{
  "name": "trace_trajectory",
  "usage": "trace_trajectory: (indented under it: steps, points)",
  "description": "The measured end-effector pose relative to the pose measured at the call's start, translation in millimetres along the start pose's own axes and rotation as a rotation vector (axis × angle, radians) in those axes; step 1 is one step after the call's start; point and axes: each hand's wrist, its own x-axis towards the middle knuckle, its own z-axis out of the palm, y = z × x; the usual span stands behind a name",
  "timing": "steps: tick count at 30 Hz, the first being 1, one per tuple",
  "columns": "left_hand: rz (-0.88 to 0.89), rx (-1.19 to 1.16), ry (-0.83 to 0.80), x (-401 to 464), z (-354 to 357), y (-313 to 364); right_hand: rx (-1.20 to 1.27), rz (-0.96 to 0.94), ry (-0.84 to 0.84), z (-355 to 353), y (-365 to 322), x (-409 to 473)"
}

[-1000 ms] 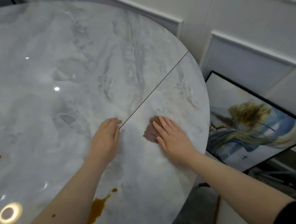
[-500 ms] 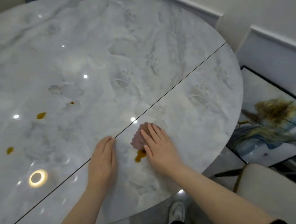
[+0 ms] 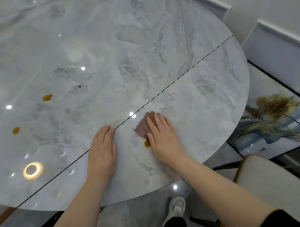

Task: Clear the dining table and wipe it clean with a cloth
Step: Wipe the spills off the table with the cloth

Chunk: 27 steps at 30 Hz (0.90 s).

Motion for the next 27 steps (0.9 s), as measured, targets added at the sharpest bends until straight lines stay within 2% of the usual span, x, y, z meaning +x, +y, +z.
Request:
trace_trajectory:
  steps: [4,6,10,13,18,22,24,27]
  points:
    - [0.013,0.005,-0.018,-1,-2,-2,-0.033,-0.241,-0.059,8,-4,-47]
    - [0.008,0.001,-0.021,-2,-2,-2,-0.075,-0.273,-0.07,3,18,-44]
    - [0.005,-0.01,-0.016,-1,-1,-2,-0.035,0.004,-0.003,-8,40,-14]
    - [0.001,-0.015,-0.009,0,-1,-1,0.004,0.11,0.078,2,17,-7]
    - [0.032,-0.018,0.006,1,-1,-2,0.076,-0.126,0.101,21,-25,-47]
    - [0.027,-0.021,0.008,0,-1,-1,0.266,-0.297,0.12,17,-17,-71]
    - [0.022,-0.02,0.011,0,0,0,0.362,-0.257,0.13,1,-8,-66]
    - [0.014,-0.017,0.007,0,0,0,0.474,0.002,0.114,-24,3,-53]
